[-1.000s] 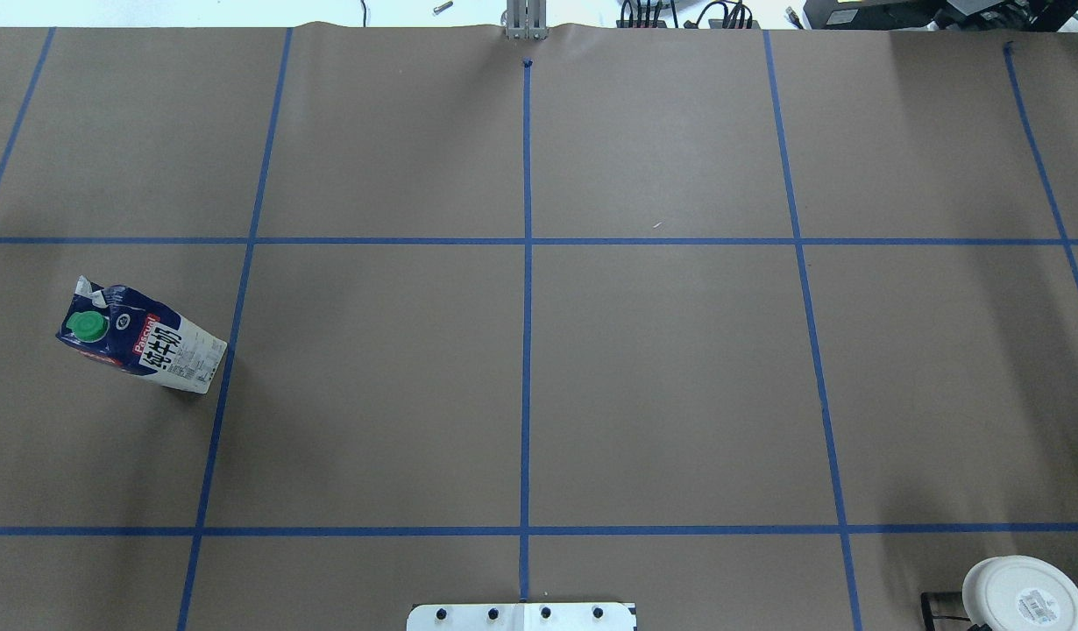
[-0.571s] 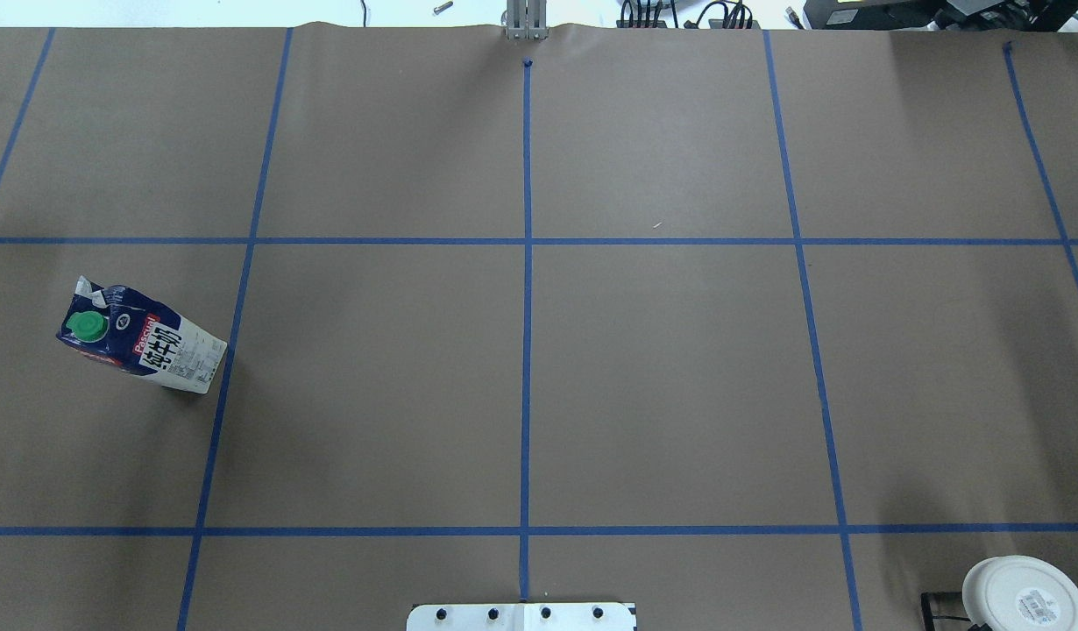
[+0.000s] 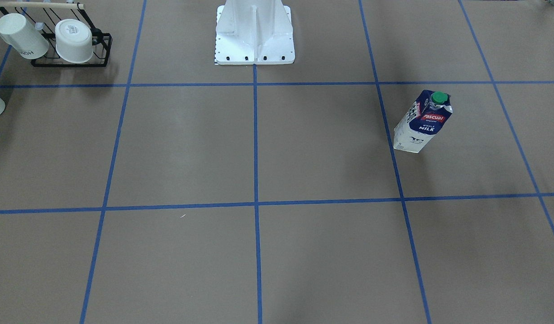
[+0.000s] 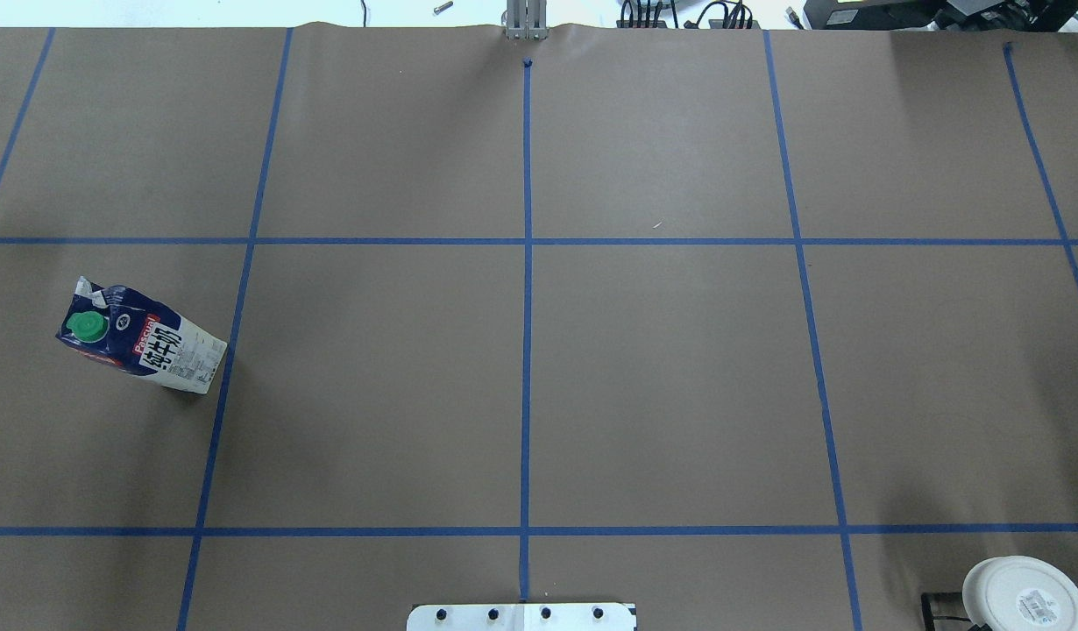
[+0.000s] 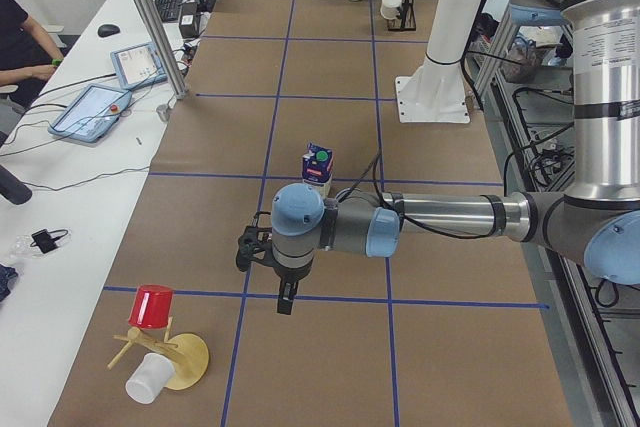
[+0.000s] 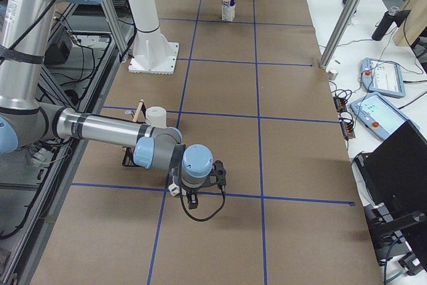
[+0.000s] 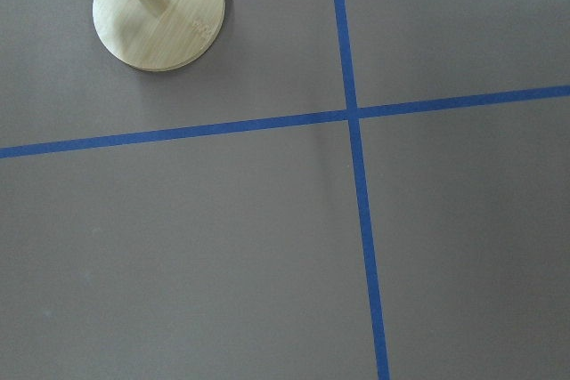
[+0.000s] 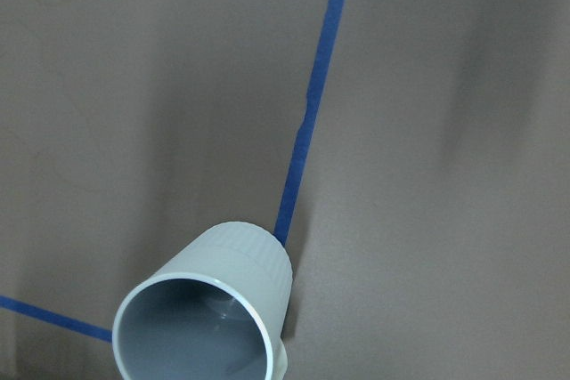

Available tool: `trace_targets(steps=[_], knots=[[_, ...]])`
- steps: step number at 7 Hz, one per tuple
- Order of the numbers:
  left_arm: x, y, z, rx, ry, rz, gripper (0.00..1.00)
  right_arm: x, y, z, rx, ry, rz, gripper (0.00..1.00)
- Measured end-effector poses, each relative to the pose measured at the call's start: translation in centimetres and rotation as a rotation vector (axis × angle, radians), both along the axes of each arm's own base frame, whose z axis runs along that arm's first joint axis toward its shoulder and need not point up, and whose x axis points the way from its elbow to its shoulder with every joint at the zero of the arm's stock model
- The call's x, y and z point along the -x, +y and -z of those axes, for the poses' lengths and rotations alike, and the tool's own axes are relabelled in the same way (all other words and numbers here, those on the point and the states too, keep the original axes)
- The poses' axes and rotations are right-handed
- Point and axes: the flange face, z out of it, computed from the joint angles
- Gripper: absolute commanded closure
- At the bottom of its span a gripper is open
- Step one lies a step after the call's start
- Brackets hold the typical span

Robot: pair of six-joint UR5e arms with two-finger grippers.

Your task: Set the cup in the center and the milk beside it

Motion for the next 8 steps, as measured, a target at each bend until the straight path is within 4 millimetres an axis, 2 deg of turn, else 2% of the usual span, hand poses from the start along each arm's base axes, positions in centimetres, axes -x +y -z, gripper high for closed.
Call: trace_targets(steps=[3, 8], knots=[[0.0, 0.0, 0.0, 0.001, 0.001, 0.0, 0.01, 3.3, -0.4, -0.3, 0.0, -0.041, 0.09, 0.0], [0.0, 0.0, 0.2, -0.005, 0.001, 0.0, 0.01, 4.8, -0.8, -3.1, 0.04, -0.039, 0.138, 0.0]])
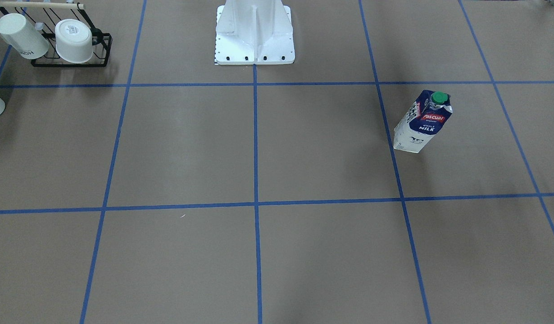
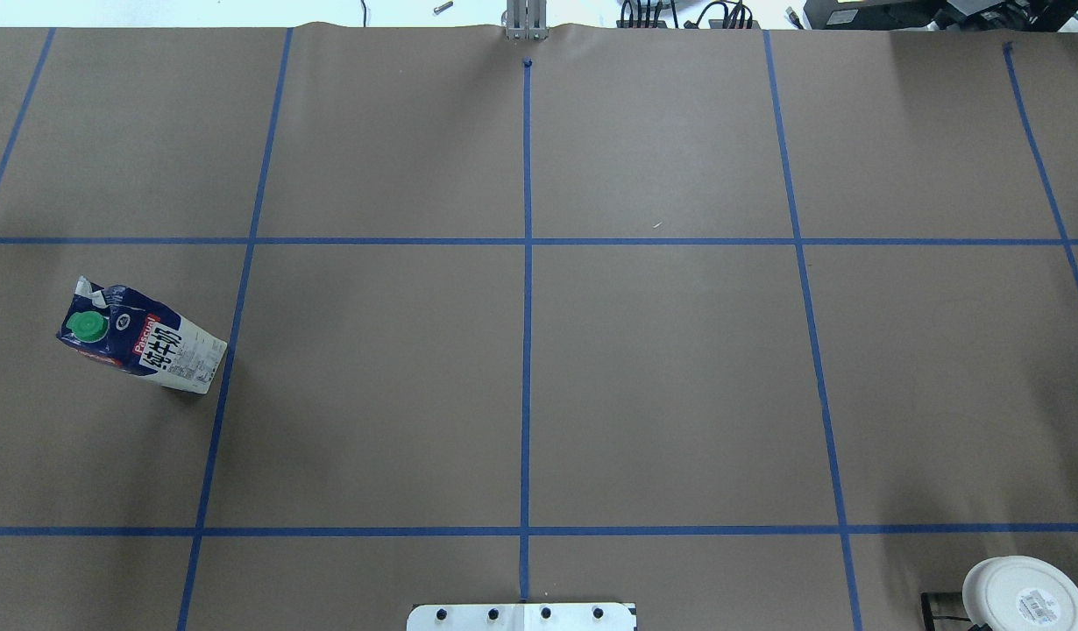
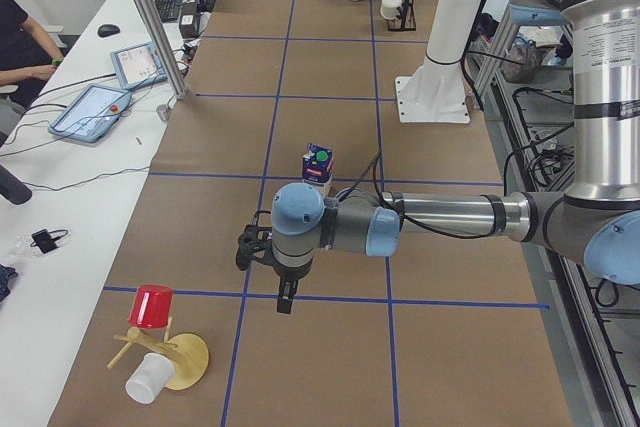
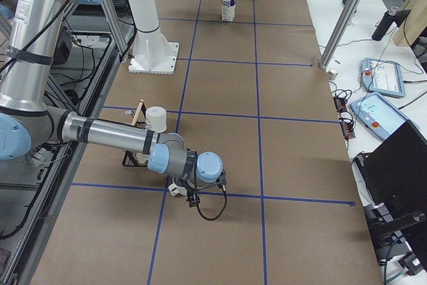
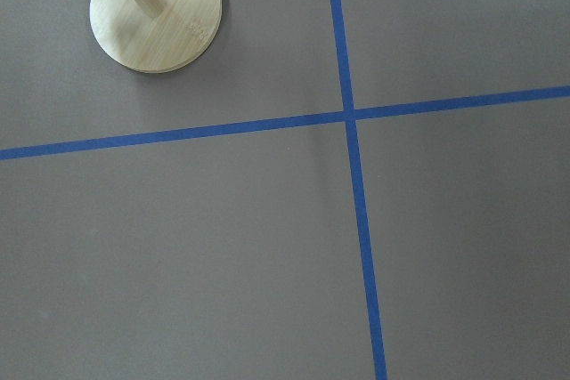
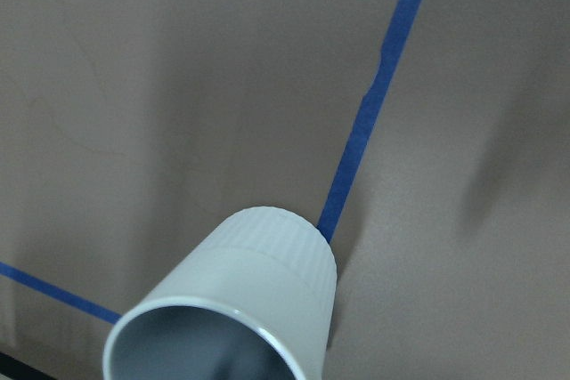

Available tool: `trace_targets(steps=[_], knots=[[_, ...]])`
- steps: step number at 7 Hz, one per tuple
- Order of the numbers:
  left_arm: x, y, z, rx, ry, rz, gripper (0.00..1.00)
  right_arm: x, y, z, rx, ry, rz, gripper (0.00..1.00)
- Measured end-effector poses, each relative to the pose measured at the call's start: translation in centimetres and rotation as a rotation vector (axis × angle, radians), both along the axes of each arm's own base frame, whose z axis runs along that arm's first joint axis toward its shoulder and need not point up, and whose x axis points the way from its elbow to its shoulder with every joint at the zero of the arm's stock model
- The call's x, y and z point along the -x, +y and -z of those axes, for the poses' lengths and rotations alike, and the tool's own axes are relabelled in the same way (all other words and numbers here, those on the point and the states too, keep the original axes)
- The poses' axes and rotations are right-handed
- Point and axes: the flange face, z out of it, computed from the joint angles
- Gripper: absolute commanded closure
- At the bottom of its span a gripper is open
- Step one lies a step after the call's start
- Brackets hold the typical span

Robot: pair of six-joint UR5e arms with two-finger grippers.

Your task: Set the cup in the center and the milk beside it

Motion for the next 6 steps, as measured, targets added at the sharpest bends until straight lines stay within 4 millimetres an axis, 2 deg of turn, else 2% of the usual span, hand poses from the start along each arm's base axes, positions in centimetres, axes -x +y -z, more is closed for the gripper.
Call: trace_targets(steps=[1, 2, 3, 4, 6], knots=[[0.0, 0.01, 0.0, 0.0, 0.0, 0.0, 0.01, 0.18, -0.16, -0.28, 0.005, -0.001, 0.004, 0.02], [0.0, 0.01, -0.01, 0.0, -0.001, 0.0, 0.01, 0.36, -0.27, -0.37, 0.006, -0.002, 0.008, 0.28], [0.0, 0.01, -0.01, 0.0, -0.001, 0.0, 0.01, 0.55, -0.34, -0.37, 0.008, -0.007, 0.01, 0.69], [0.01, 0.01, -0.01, 0.0, -0.001, 0.0, 0.01, 0.7, -0.36, -0.31, 0.01, -0.015, 0.01, 1.0], [0.0, 0.01, 0.0, 0.0, 0.0, 0.0, 0.01, 0.86, -0.46, -0.2, -0.008, -0.031, 0.023, 1.0]])
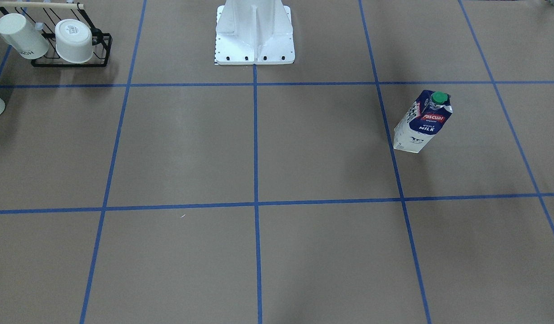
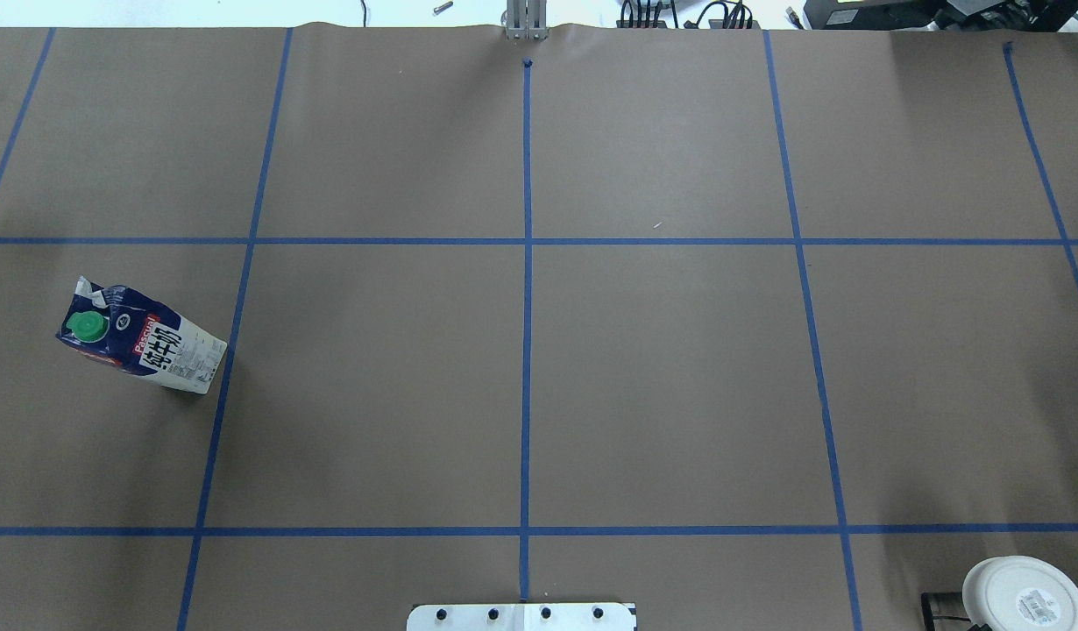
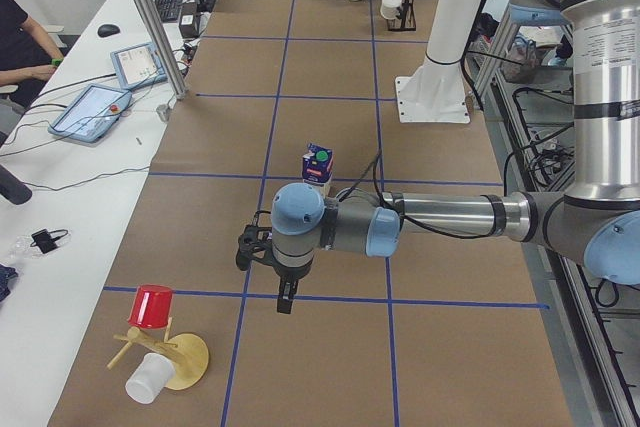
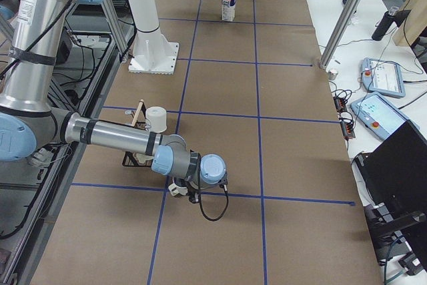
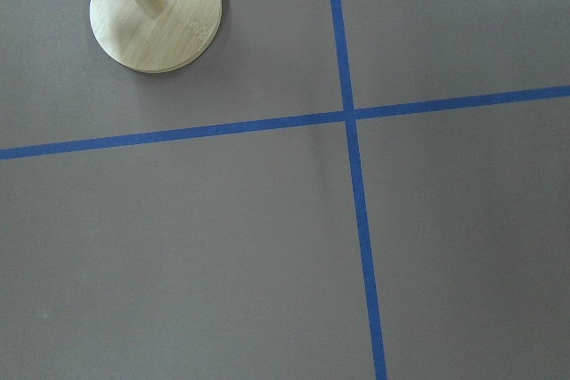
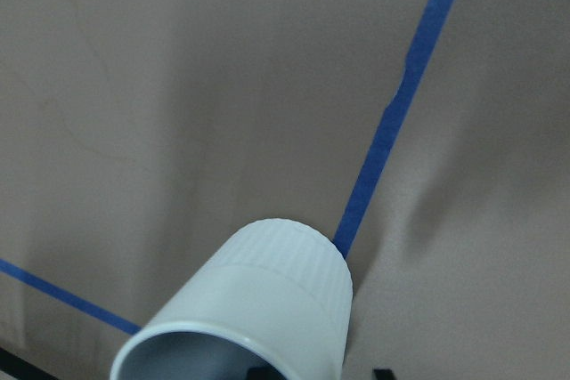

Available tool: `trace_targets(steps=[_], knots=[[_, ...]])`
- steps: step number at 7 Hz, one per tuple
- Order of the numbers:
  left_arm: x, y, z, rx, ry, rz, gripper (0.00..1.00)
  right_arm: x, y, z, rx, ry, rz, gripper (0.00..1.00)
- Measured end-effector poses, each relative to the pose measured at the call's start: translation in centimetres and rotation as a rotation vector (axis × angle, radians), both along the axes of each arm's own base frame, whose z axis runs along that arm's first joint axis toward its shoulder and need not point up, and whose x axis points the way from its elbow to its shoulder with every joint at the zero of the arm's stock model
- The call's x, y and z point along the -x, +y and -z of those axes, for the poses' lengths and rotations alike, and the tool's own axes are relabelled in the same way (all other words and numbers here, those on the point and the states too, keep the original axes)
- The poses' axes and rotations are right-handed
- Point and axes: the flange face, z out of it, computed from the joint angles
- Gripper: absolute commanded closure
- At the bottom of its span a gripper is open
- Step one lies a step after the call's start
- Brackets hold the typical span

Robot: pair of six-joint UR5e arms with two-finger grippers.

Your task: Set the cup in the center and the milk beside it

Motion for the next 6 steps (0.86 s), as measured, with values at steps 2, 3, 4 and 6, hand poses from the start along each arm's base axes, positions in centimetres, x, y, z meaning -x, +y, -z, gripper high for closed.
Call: trace_targets(steps=[2, 3, 4, 6], knots=[[0.0, 0.0, 0.1, -0.001, 0.0, 0.0, 0.01, 0.2, -0.3, 0.6, -0.015, -0.03, 0.001, 1.0], [0.0, 0.0, 0.2, -0.004, 0.0, 0.0, 0.01, 0.5, -1.2, 1.6, -0.024, -0.075, -0.015, 1.0], [0.0, 0.0, 0.4, -0.008, 0.0, 0.001, 0.01, 0.7, -2.4, 2.8, -0.035, -0.119, -0.035, 1.0], [0.0, 0.0, 0.5, -0.01, 0.005, 0.001, 0.01, -0.1, -7.6, 6.9, -0.076, -0.15, -0.107, 1.0]])
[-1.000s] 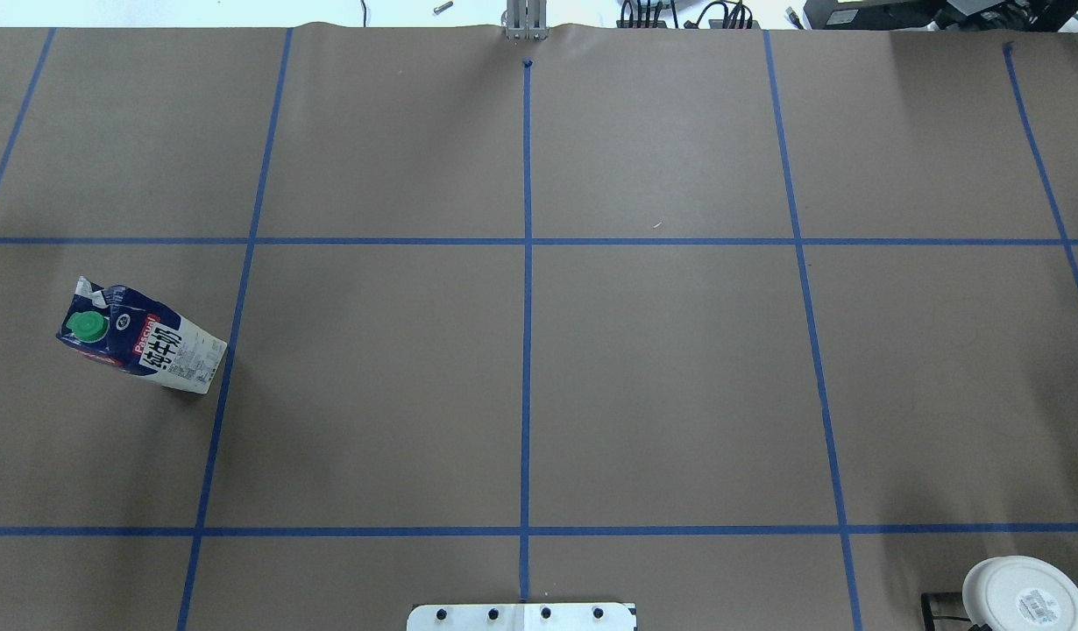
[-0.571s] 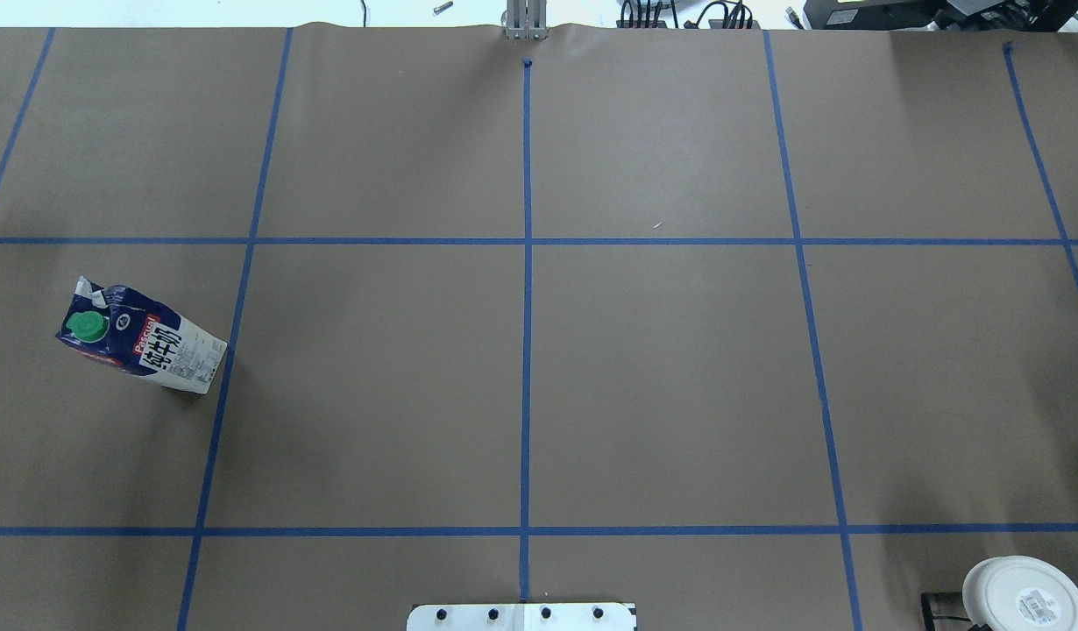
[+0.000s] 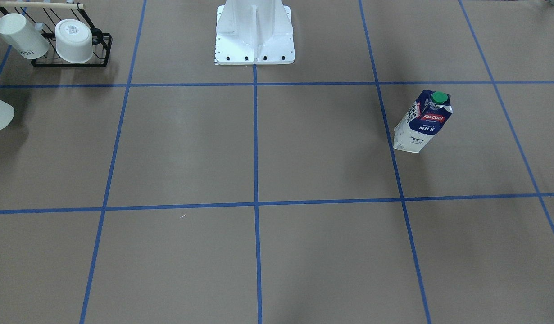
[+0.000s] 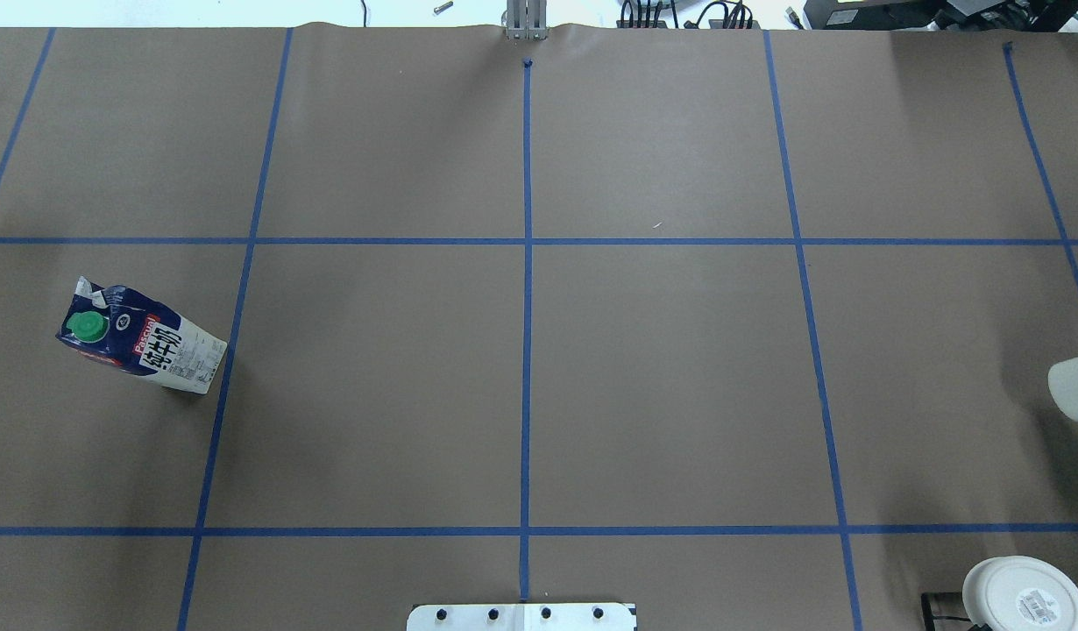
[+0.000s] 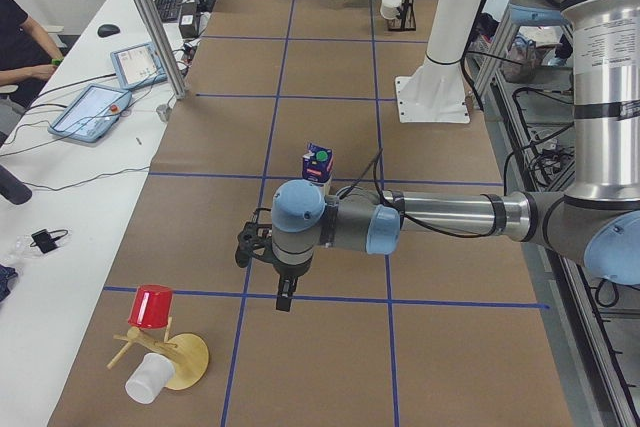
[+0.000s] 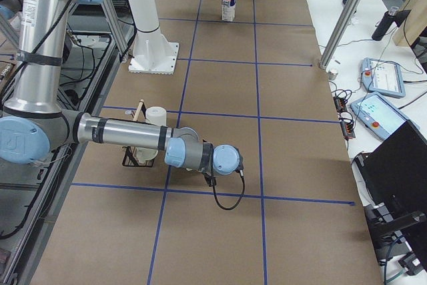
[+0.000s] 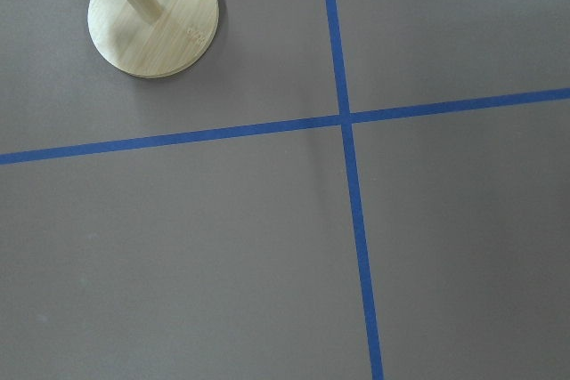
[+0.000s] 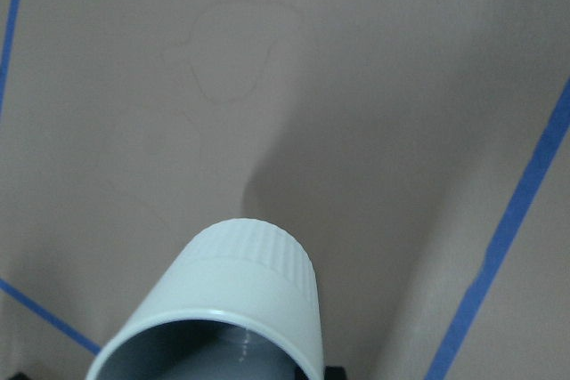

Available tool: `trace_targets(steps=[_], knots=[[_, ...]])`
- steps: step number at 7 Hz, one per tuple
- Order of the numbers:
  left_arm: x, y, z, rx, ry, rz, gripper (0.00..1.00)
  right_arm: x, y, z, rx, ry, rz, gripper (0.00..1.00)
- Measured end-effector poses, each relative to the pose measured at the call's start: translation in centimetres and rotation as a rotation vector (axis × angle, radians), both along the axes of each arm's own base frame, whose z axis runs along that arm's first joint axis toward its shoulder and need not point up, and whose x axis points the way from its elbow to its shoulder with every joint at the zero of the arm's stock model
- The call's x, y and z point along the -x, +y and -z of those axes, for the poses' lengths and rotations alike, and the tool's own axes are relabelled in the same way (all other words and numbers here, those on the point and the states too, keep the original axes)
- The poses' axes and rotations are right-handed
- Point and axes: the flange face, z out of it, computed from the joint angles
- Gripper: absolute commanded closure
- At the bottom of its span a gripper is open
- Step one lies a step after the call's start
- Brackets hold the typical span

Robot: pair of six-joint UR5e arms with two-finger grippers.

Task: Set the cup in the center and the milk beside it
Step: 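Carry the white mug with the right gripper toward the table center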

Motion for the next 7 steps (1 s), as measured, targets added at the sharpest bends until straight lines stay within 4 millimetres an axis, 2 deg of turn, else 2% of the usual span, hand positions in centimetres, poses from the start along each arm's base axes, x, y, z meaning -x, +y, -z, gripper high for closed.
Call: trace_targets(steps=[1, 2, 3, 4, 5, 7], knots=[[-0.1, 0.0, 0.1, 0.0, 0.014, -0.001, 0.01, -0.2, -4.2, 3.9, -0.01, 0.003, -0.054, 1.0], [-0.2, -0.1, 0.1, 0.001, 0.025, -0.002, 0.01, 0.2, -8.8, 9.0, -0.001, 0.009, -0.116, 1.0], [-0.2, -0.1, 0.2, 0.003, 0.034, -0.002, 0.01, 1.6, -13.0, 14.7, 0.025, 0.013, -0.171, 1.0], [-0.3, -0.1, 0.3, 0.004, 0.05, -0.002, 0.01, 5.1, -16.7, 21.0, 0.058, 0.034, -0.207, 1.0], [-0.5, -0.1, 0.3, 0.006, 0.067, -0.003, 0.01, 10.5, -19.6, 27.3, 0.085, 0.088, -0.242, 1.0], [-0.5, -0.1, 0.4, 0.007, 0.076, -0.004, 0.01, 24.3, -23.2, 38.1, 0.203, 0.161, -0.328, 1.0]])
